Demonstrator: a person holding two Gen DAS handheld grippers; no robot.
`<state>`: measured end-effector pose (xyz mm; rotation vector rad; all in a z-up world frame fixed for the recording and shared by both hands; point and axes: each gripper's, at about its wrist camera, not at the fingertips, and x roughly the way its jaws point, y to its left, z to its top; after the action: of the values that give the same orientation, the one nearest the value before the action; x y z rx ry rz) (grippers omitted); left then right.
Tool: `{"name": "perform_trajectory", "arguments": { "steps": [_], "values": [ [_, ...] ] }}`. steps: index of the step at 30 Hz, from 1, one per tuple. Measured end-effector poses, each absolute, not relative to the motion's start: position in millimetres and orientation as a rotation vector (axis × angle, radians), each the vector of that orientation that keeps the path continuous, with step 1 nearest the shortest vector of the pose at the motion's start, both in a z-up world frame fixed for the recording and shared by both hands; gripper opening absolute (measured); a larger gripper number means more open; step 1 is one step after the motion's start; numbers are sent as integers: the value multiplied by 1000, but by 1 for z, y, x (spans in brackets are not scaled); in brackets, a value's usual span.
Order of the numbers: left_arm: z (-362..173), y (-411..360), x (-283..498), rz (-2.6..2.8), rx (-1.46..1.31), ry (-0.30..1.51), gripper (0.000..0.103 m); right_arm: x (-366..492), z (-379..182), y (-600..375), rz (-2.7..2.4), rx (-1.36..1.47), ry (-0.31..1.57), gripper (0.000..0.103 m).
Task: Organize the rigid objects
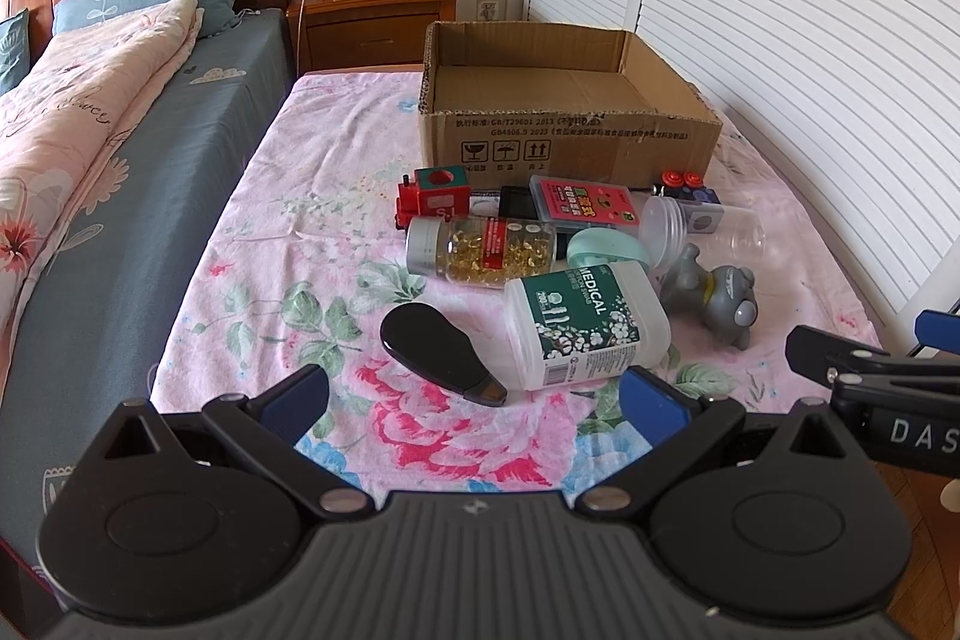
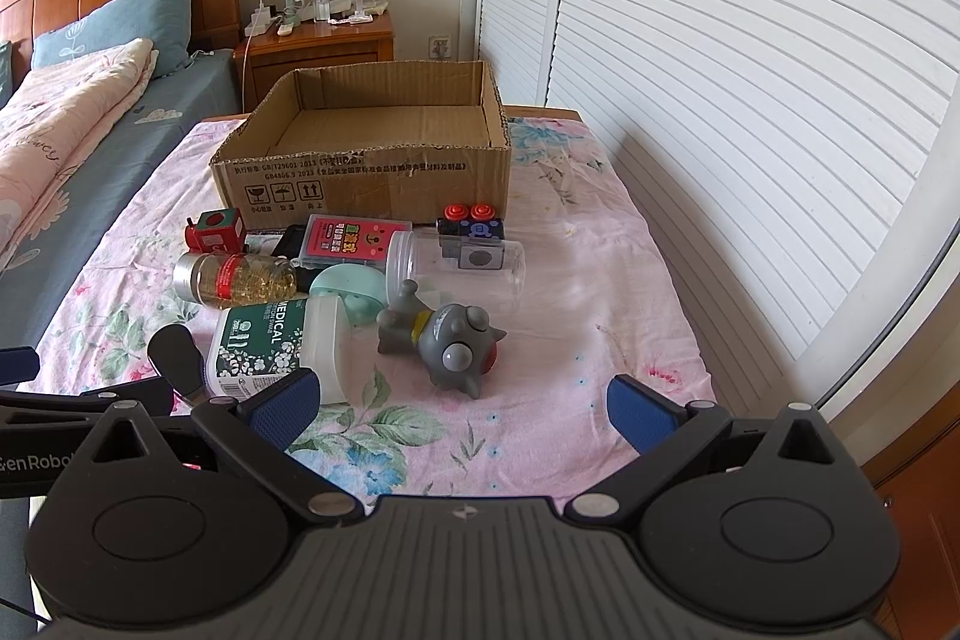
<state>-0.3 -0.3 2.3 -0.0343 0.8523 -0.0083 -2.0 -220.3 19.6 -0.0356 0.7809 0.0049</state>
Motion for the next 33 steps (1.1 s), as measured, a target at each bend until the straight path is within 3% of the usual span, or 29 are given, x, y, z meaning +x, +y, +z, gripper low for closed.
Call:
{"name": "perform_trajectory", "arguments": {
  "steps": [20, 33],
  "values": [
    [-2, 8, 16, -81, 8, 837, 102, 6, 20, -225, 94, -68, 698, 103],
    [-42, 28, 36, -188, 101, 840, 102, 35, -14, -242, 81, -57, 779, 103]
  ]
}}
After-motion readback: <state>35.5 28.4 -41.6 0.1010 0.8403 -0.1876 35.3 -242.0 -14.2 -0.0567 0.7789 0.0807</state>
